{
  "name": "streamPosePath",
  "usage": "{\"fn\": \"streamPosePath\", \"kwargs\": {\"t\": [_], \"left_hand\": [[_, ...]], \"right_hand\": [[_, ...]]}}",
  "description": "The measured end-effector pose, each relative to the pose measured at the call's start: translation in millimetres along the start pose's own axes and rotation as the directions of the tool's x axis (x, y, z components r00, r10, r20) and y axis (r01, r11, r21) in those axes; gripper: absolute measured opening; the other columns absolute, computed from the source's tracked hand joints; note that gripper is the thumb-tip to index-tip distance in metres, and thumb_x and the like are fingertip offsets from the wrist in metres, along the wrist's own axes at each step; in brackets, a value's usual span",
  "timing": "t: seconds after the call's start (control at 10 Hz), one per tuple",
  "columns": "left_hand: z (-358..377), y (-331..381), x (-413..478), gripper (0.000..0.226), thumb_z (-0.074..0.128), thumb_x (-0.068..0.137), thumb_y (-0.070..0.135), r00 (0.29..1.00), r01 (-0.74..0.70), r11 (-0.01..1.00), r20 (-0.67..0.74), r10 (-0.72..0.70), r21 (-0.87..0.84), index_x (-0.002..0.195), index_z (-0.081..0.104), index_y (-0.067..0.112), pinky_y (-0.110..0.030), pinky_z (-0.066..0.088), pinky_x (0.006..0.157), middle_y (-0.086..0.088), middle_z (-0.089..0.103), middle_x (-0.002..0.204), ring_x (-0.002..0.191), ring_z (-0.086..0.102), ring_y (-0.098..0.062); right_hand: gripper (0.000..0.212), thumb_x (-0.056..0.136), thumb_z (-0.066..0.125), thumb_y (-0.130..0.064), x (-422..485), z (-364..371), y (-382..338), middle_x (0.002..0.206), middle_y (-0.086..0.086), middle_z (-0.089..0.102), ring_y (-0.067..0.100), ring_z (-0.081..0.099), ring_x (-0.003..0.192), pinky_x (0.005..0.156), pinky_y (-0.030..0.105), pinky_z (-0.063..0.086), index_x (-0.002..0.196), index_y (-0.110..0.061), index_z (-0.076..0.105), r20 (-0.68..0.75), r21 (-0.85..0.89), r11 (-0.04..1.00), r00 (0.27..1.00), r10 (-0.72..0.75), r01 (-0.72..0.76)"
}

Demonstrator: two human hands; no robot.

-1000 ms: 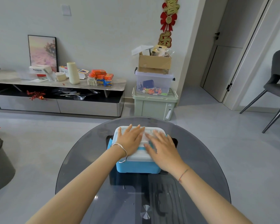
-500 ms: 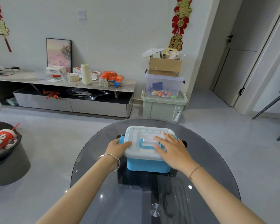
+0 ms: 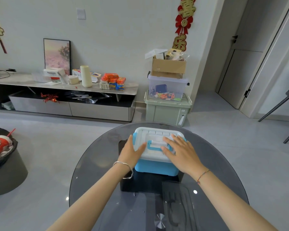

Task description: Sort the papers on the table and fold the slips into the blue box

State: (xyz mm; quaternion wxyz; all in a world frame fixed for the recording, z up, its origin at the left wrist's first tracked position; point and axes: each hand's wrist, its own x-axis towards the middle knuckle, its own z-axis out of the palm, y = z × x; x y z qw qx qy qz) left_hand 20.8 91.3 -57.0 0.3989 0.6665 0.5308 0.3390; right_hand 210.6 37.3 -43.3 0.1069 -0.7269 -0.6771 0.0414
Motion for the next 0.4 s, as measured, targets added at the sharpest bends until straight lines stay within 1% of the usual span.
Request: {"fn": "streamPosePath", "kwargs": {"t": [0.1,0.2,0.3,0.4], "left_hand": [[14,4,17,0.085,0.058,0.087,0.050,0.999,-0.004,1.000,0.034,0.003,0.004,0.150,0.014,0.014,-0.035,0.048,0.099,-0.003,0.042,0.140,0.120,0.049,-0.020],[21,12,36,0.088,0.056,0.088,0.050,1.000,-0.001,0.999,0.025,0.000,0.033,0.151,0.009,0.011,-0.033,0.044,0.101,-0.006,0.038,0.146,0.126,0.045,-0.022],[26,18,48,0.087,0.054,0.090,0.050,0.999,0.004,0.998,0.040,-0.007,0.068,0.151,0.007,0.010,-0.033,0.044,0.099,-0.007,0.038,0.145,0.125,0.046,-0.023],[28,20,49,0.088,0.053,0.089,0.051,0.998,0.011,0.998,0.053,-0.014,0.057,0.152,0.006,0.011,-0.035,0.045,0.100,-0.008,0.037,0.146,0.126,0.046,-0.024]], "right_hand": [[0.054,0.098,0.029,-0.054,17,-2,12,0.158,-0.004,0.020,0.016,0.011,0.146,0.117,0.036,0.012,0.147,-0.032,0.028,-0.056,-0.002,1.000,0.998,-0.009,0.009],[0.052,0.098,0.030,-0.054,36,-4,25,0.157,-0.003,0.022,0.016,0.013,0.146,0.117,0.036,0.014,0.144,-0.030,0.034,-0.054,0.001,1.000,0.999,0.001,-0.001],[0.055,0.098,0.028,-0.055,50,-3,34,0.157,-0.003,0.022,0.016,0.015,0.146,0.118,0.037,0.015,0.145,-0.028,0.034,-0.040,-0.006,1.000,0.999,0.022,-0.022],[0.054,0.098,0.029,-0.054,51,-6,33,0.157,-0.004,0.021,0.015,0.013,0.146,0.118,0.038,0.013,0.145,-0.028,0.034,-0.050,0.065,0.998,0.999,0.017,-0.014]]}}
